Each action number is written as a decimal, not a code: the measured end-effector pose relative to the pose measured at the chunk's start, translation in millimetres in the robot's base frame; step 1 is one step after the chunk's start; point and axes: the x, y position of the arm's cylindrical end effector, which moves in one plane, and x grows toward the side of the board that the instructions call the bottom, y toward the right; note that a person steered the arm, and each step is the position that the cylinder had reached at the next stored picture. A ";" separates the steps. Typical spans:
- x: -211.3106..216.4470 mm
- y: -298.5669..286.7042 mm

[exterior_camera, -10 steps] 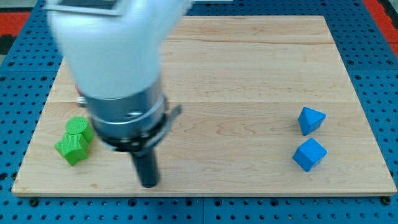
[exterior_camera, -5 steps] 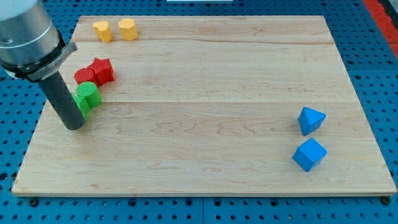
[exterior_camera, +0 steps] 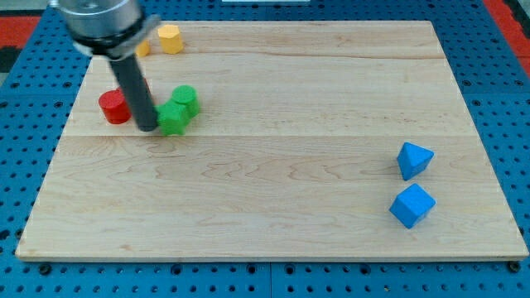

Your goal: Move green blocks towards the center of the board

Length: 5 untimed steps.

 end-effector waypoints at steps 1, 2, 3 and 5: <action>-0.3 46.4; -3.6 81.5; -4.0 25.1; -50.8 32.4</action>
